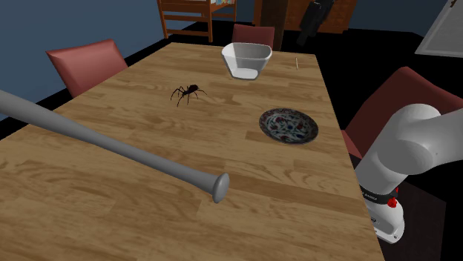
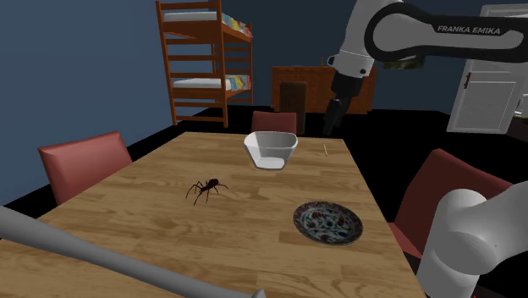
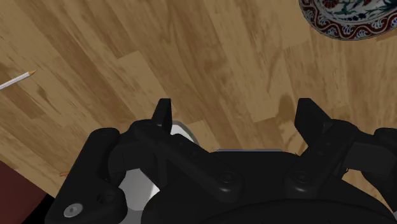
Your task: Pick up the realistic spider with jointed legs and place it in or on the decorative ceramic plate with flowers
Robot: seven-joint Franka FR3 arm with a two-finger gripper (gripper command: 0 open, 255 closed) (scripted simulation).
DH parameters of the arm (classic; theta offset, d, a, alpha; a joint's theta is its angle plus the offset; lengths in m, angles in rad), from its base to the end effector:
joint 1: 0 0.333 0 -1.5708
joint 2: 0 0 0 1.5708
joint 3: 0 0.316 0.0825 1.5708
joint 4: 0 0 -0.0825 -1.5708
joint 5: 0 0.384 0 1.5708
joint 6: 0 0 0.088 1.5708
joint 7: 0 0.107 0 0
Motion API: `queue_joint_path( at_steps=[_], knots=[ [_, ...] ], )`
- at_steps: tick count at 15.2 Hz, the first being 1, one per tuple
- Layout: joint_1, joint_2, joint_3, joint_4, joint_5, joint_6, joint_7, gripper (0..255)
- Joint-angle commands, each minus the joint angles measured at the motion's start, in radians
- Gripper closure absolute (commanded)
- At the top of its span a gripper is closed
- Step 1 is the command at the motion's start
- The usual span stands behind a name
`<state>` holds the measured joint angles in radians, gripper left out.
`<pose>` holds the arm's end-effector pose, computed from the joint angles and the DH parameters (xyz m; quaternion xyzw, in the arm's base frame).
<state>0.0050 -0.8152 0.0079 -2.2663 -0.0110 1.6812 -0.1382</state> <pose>0.3080 0.0040 0.6534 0.9906 0.0741 0.1140 0.0157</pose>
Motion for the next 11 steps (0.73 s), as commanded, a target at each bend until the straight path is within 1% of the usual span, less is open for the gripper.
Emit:
queue_joint_path(
  at_steps=[1, 6, 11],
  knots=[
    [0.000, 0.000, 0.000, 0.000, 0.000, 0.000, 0.000, 0],
    [0.017, 0.131, 0.084, 0.025, -0.005, 0.113, 0.054, 0],
    [0.023, 0.280, 0.169, 0.079, -0.033, 0.210, 0.114, 0]
  ],
)
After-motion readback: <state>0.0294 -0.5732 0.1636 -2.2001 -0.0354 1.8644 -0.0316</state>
